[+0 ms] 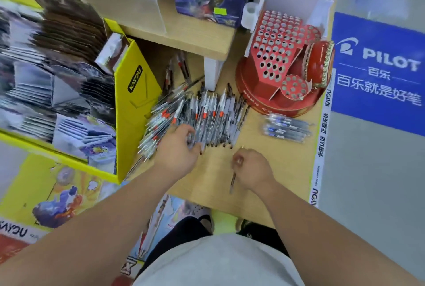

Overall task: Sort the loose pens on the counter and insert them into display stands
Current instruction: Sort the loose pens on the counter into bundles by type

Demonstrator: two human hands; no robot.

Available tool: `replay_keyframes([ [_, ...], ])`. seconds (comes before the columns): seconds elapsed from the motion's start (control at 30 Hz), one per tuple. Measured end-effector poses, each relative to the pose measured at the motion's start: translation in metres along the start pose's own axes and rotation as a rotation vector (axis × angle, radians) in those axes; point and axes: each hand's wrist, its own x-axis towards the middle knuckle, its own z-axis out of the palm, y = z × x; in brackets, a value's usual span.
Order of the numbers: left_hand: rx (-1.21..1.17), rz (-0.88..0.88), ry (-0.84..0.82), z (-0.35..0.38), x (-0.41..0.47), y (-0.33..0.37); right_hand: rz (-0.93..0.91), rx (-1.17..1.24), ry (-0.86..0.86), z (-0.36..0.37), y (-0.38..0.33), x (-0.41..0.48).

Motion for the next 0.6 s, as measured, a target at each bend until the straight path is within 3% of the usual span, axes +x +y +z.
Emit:
replay_keyframes([
  [0.23,0.047,0.028,-0.019,0.001,0.030,0.019,0.057,-0.031,0.090,-0.009,0.035,-0.017],
  [0.43,0.305,0.033,-0.017,0.000,0.065,0.037,0.086,-0.014,0.097,-0.014,0.049,-0.026],
  [0.6,0.352,-0.023,-0.035,0.005,0.077,0.036,0.122,0.016,0.163,-0.018,0.041,-0.027],
])
